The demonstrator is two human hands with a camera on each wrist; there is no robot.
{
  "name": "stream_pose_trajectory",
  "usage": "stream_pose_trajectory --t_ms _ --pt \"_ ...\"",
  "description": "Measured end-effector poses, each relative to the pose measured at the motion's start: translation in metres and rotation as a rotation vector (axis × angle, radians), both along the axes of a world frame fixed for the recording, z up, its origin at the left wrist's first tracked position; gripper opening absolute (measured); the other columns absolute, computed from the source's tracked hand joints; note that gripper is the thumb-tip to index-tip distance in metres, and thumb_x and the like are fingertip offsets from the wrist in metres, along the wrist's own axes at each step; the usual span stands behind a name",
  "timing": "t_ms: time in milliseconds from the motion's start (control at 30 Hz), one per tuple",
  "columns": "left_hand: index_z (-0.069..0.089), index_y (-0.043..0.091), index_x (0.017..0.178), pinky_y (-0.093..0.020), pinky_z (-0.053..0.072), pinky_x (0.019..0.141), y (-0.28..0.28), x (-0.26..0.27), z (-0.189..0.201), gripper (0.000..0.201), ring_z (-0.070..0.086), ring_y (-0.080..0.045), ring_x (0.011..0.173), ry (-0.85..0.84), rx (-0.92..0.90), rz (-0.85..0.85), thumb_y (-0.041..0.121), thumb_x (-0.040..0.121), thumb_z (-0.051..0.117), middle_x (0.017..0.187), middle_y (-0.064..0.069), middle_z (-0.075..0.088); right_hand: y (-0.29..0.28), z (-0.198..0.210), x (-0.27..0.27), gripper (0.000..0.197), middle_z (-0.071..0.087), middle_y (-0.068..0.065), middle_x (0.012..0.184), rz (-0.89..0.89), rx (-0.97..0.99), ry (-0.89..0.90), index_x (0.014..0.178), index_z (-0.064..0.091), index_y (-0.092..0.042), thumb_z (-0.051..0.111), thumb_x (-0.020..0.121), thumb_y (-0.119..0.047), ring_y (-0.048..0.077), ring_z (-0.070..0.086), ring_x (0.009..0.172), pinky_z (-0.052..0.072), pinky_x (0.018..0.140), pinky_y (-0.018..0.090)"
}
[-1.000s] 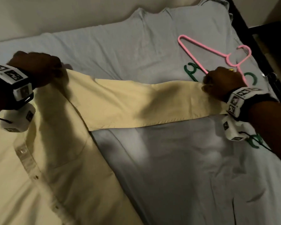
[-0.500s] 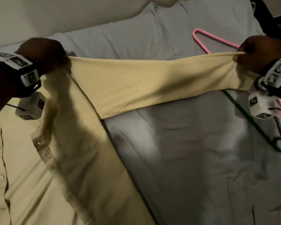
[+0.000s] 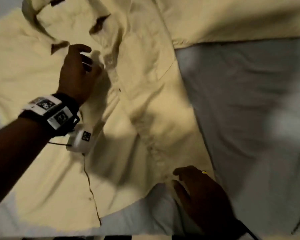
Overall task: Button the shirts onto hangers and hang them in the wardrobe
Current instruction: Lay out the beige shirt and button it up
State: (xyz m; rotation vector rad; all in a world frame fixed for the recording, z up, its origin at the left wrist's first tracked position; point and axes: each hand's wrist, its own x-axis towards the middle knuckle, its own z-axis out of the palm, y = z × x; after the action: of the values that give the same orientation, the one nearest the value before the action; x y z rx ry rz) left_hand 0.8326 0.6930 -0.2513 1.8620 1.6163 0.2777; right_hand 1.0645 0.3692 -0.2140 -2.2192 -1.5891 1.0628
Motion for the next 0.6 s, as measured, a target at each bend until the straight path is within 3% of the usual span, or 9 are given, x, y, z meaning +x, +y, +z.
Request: stream_pose_trajectory --t_ms 67,133,233,333,400,467,533,600 --pt "0.043 0.026 0.138 -0.049 0.057 0.087 0.015 -0.005 -0.001 0.058 0.066 -0.018 0.082 -0.080 -0.149 0.118 0.049 0.090 0.067 0.093 0.008 0.066 -0.024 -0.015 -0.037 0.041 0.063 0.003 0.105 0.010 -0.190 -0.031 0.118 0.061 -0.021 0.051 0.086 -0.045 0.028 0.065 0.080 0.056 0.062 0.039" --pt "0.038 0.025 0.142 -0.049 0.059 0.086 0.026 -0.005 -0.003 0.063 0.069 -0.019 0.080 -0.187 -0.196 0.105 0.048 0.092 0.067 0.090 0.003 0.069 -0.038 -0.032 -0.056 0.050 0.061 0.010 0.110 -0.026 -0.180 -0.117 0.123 0.058 -0.016 0.053 0.084 -0.048 0.034 0.063 0.085 0.055 0.066 0.043" --pt "0.035 0.024 0.138 -0.050 0.061 0.083 0.039 0.007 0.002 0.056 0.069 -0.020 0.078 -0.334 -0.274 -0.006 0.036 0.095 0.068 0.100 -0.015 0.071 -0.050 -0.045 -0.075 0.047 0.061 0.018 0.105 -0.071 -0.135 -0.331 0.117 0.062 -0.008 0.062 0.082 -0.039 0.039 0.061 0.082 0.052 0.062 0.045" --pt "0.041 0.024 0.134 -0.049 0.062 0.078 0.044 0.022 0.008 0.049 0.068 -0.025 0.078 -0.363 -0.310 -0.069 0.026 0.094 0.068 0.095 -0.010 0.070 -0.054 -0.048 -0.091 0.035 0.059 0.021 0.097 -0.041 -0.174 -0.458 0.109 0.063 -0.005 0.062 0.081 -0.026 0.040 0.059 0.073 0.049 0.055 0.042" --pt "0.050 0.025 0.127 -0.044 0.062 0.071 0.045 0.027 0.008 0.039 0.068 -0.022 0.070 -0.412 -0.361 -0.069 0.019 0.094 0.070 0.086 -0.005 0.068 -0.058 -0.048 -0.089 0.023 0.059 0.019 0.088 -0.108 -0.108 -0.514 0.099 0.065 -0.005 0.056 0.088 -0.022 0.039 0.059 0.066 0.049 0.051 0.044" --pt "0.059 0.023 0.121 -0.038 0.059 0.068 0.043 0.026 0.009 0.031 0.068 -0.019 0.066 -0.496 -0.486 -0.039 0.016 0.093 0.071 0.085 -0.004 0.069 -0.070 -0.045 -0.090 0.027 0.062 0.018 0.085 -0.201 0.075 -0.514 0.095 0.068 -0.005 0.049 0.094 -0.023 0.039 0.062 0.064 0.053 0.052 0.046" --pt "0.062 0.016 0.118 -0.038 0.059 0.072 0.044 0.022 0.009 0.027 0.069 -0.024 0.074 -0.579 -0.574 -0.019 0.008 0.093 0.070 0.085 -0.005 0.069 -0.076 -0.027 -0.104 0.028 0.065 0.015 0.088 -0.233 0.209 -0.463 0.099 0.071 -0.004 0.048 0.095 -0.020 0.039 0.066 0.069 0.056 0.059 0.047" --pt "0.065 0.008 0.111 -0.044 0.061 0.080 0.048 0.017 0.016 0.020 0.070 -0.035 0.086 -0.630 -0.530 0.004 0.002 0.092 0.068 0.089 -0.012 0.070 -0.076 -0.001 -0.130 0.026 0.068 0.011 0.090 -0.243 0.244 -0.434 0.102 0.073 -0.008 0.050 0.092 -0.018 0.035 0.066 0.073 0.056 0.064 0.044"
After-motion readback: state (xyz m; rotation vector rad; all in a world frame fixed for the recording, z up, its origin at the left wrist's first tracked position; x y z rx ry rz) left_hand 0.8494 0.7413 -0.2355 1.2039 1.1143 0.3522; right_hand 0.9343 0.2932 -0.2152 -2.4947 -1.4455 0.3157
